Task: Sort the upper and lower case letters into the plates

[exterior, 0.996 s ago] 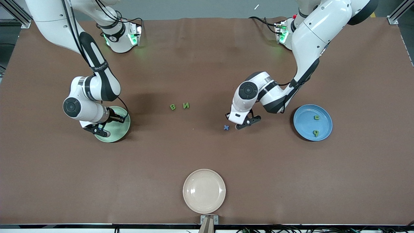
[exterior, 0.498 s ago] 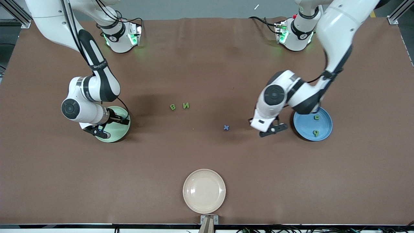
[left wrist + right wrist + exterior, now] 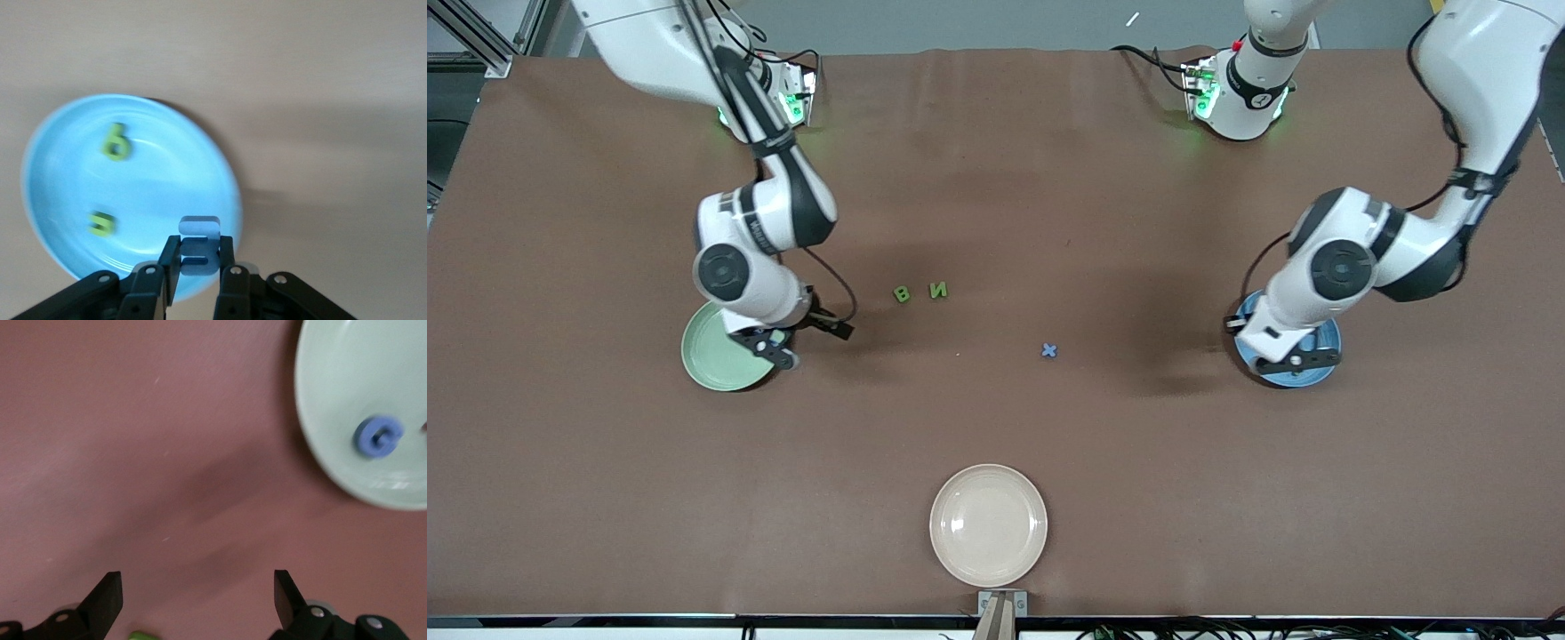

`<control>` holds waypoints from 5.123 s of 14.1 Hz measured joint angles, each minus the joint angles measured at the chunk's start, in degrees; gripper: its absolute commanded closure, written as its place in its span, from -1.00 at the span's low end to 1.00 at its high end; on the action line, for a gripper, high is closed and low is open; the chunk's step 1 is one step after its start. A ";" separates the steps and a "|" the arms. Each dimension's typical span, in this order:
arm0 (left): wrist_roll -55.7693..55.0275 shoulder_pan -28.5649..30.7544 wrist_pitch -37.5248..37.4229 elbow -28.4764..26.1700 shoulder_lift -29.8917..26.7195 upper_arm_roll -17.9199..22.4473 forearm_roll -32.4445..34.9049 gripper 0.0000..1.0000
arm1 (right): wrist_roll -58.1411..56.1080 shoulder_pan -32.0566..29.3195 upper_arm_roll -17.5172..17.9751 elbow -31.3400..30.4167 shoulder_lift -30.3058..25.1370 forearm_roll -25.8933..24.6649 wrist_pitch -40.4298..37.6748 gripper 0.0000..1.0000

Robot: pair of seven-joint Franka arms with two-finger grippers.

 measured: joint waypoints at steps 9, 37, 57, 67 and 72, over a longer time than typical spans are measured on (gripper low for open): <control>6.31 7.93 7.31 -6.86 5.10 -0.32 7.31 0.86 | 21.41 11.38 0.02 -4.71 3.38 0.00 11.42 -0.99; -16.89 -37.48 -0.62 20.99 11.71 8.33 -0.89 -0.99 | 21.56 11.04 -1.37 -5.64 4.08 -0.02 14.16 0.98; -21.88 -53.73 9.55 29.43 22.73 19.85 -0.89 0.16 | -36.90 -24.22 -1.15 -2.92 0.48 -0.12 2.45 0.96; -23.97 -53.70 9.62 30.03 22.56 20.09 -1.81 0.85 | -36.89 -24.23 -1.16 -3.13 3.30 -0.12 4.16 -1.00; -23.83 -50.11 6.67 29.69 19.94 20.22 -1.81 0.89 | -35.65 -23.67 -0.88 -2.73 3.21 -0.09 3.70 -1.00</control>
